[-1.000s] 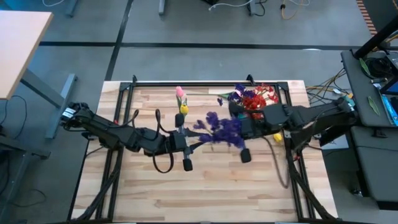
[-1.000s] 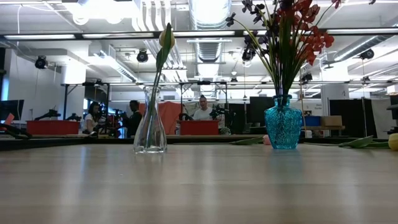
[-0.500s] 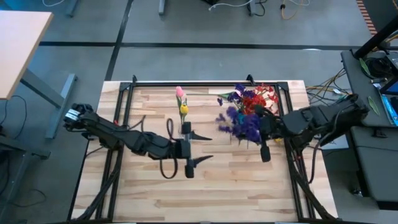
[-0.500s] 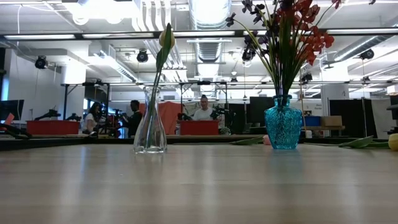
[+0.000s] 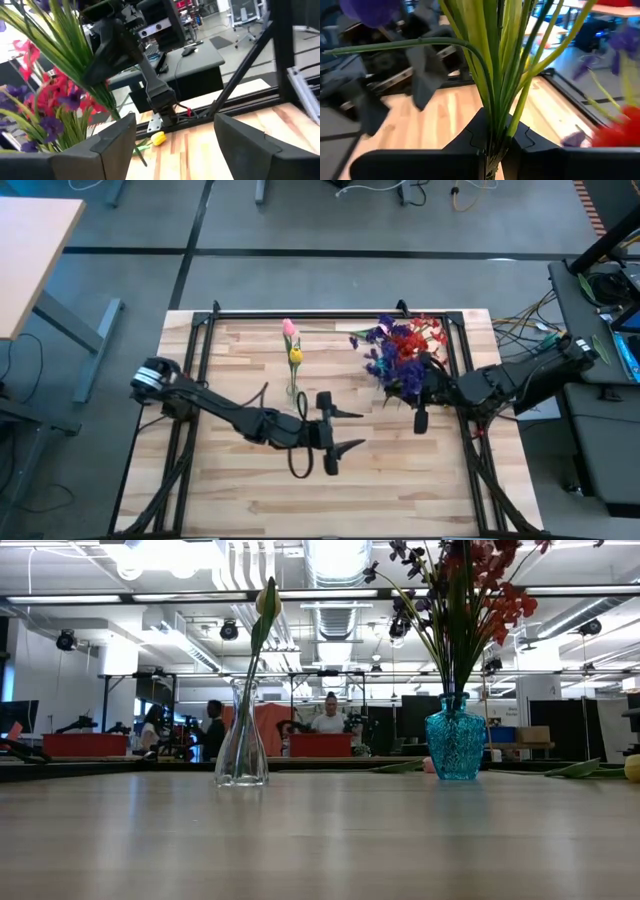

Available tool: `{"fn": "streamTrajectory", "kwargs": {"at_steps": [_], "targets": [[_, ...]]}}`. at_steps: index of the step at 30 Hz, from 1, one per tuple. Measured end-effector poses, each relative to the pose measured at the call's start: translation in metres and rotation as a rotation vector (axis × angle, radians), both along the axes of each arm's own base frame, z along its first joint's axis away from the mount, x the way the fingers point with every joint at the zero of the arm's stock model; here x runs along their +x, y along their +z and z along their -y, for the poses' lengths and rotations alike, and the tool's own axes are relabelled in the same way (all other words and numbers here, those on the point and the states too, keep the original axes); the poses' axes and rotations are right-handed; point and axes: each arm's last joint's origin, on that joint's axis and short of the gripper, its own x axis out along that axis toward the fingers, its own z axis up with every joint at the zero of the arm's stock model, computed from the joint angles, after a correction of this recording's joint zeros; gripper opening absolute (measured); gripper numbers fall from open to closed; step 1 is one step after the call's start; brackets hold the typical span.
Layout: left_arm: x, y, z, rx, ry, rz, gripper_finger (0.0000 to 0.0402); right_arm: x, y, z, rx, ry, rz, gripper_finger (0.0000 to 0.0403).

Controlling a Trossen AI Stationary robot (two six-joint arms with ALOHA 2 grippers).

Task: Sort flowers into vase by color
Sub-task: Put the purple flower into the blue vase

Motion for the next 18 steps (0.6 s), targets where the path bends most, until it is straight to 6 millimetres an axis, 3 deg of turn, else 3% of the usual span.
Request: {"fn": "streamTrajectory", "kwargs": {"at_steps": [6,14,18], "targets": [[0.018,-0.027,-0.005,-0.020,0.077,0.037,0.0269,-0.012,-0.002,0.005,0.017,-0.008,0.026,0.0018],[0.033,-0.065,-0.011,-0.050,0.414,0.126,0.0321,-0.020,-0.001,0.000,0.048,0.085,0.023,0.0018],[0.036,-0.079,-0.007,-0.008,0.366,0.090,0.0348,-0.022,0.000,-0.005,0.055,0.115,0.023,0.0018]]}}
